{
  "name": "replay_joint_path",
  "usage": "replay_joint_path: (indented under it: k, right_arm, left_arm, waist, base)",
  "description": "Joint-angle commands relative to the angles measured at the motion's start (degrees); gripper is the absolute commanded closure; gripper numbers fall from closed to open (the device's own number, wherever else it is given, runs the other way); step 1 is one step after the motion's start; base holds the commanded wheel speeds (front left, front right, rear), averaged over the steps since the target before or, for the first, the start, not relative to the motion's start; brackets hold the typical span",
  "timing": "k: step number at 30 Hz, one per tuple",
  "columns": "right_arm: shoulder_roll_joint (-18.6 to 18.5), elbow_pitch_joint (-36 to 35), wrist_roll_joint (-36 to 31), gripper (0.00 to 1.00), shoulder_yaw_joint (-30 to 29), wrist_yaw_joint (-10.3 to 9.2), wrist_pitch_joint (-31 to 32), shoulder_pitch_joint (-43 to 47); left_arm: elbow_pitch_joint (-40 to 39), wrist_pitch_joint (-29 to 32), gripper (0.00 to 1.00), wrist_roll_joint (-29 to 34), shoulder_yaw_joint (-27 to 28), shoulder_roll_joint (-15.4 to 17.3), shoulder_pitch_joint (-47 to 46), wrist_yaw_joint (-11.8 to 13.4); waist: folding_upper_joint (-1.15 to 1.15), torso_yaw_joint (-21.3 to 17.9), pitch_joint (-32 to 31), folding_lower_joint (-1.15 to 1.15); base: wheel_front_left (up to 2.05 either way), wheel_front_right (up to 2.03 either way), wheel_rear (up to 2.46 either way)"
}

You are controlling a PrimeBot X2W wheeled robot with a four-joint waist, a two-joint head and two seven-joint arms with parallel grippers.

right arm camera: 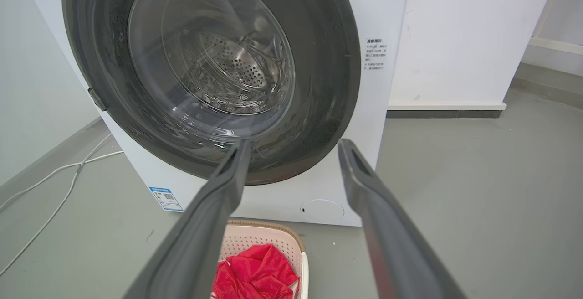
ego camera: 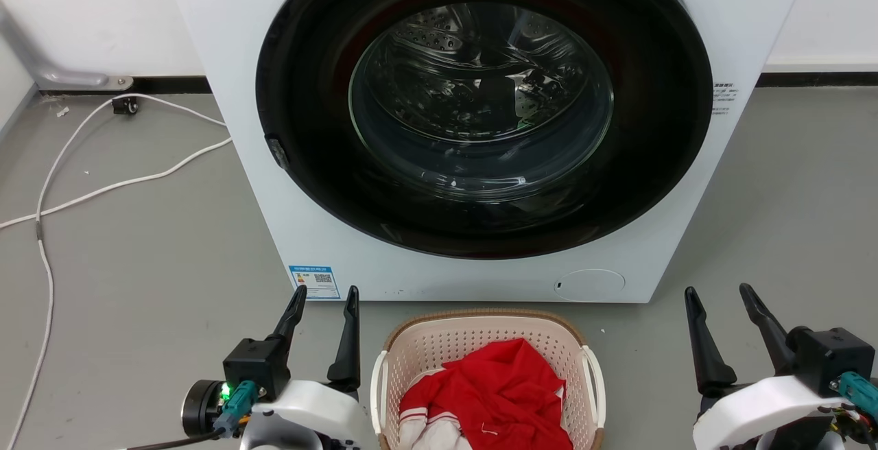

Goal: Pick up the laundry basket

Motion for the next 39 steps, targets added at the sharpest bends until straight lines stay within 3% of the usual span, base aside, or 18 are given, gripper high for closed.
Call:
replay_joint_path:
  k: [1, 24, 39]
  right_arm:
    - [0.14, -0.60, -1.27, 0.00, 0.03, -0.02, -0.21, 0.65]
    - [0.16, 0.28, -5.39, 0.00, -0.72, -0.03, -2.48, 1.76]
    - [0.16, 1.39, -3.58, 0.00, -0.84, -0.03, -2.42, 1.17]
  left_arm:
    - [-0.08, -0.59, 0.00, 1.29, -0.12, 0.19, 0.57, 0.25]
    - [1.15, -2.90, 0.00, 9.05, -0.83, -0.13, 0.77, 0.71]
    - [1.95, -2.85, 0.00, 8.09, -0.04, -0.41, 0.82, 0.78]
  waist:
    - [0.00, 0.02, 0.00, -0.01]
    - [0.00, 0.21, -0.19, -0.01]
    - [0.00, 0.26, -0.06, -0.01]
  base:
    - [0.00, 0.00, 0.00]
    - [0.00, 0.00, 0.00]
    - [0.00, 0.00, 0.00]
